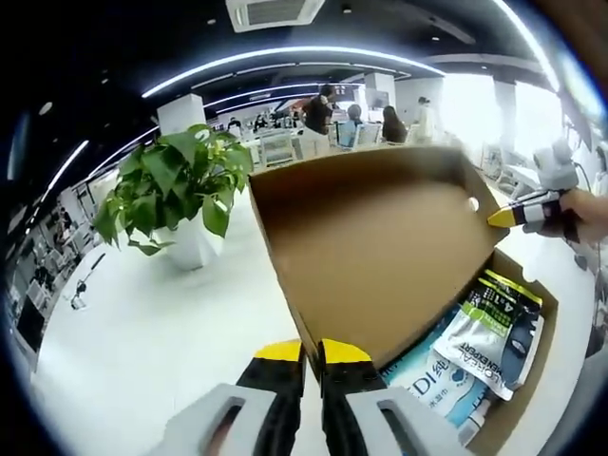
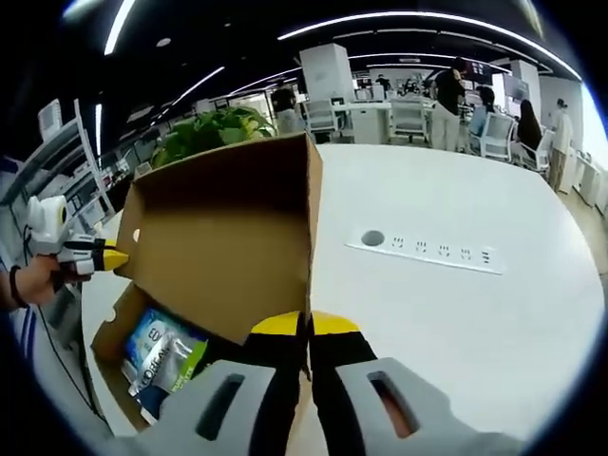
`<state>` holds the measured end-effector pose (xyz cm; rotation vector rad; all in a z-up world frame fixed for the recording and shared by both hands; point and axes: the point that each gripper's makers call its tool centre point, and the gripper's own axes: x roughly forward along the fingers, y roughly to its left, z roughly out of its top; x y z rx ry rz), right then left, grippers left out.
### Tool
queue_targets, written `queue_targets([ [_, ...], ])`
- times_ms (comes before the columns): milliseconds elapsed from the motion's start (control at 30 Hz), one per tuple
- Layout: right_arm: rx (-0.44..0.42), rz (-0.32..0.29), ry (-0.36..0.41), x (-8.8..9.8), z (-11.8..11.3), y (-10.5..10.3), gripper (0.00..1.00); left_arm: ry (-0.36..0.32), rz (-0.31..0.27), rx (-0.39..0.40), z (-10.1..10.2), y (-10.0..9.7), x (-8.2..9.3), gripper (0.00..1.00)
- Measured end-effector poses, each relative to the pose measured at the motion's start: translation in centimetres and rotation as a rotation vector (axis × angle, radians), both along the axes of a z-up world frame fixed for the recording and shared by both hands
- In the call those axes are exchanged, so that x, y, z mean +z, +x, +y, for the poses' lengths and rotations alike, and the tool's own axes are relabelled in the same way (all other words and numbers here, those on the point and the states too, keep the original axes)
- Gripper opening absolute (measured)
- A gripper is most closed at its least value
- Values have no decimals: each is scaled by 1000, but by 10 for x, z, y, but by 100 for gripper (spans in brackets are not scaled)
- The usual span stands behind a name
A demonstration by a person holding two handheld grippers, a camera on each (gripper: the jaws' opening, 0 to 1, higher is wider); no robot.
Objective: Operate the shoe box by opening the lid, removing the specified soft item, and placing it in the target area until the item is outside and the box remains undamaged.
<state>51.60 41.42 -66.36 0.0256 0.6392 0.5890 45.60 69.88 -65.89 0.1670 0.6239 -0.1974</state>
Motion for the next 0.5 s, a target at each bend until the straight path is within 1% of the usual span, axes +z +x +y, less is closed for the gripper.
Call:
queue_targets([
  [200,-35,29,33,-5,-1,4,0,-8,5,8,0,2,-4,5],
  [500,-46,47,37,-11,0,7,1,-17,20,19,1,7,-10,6],
])
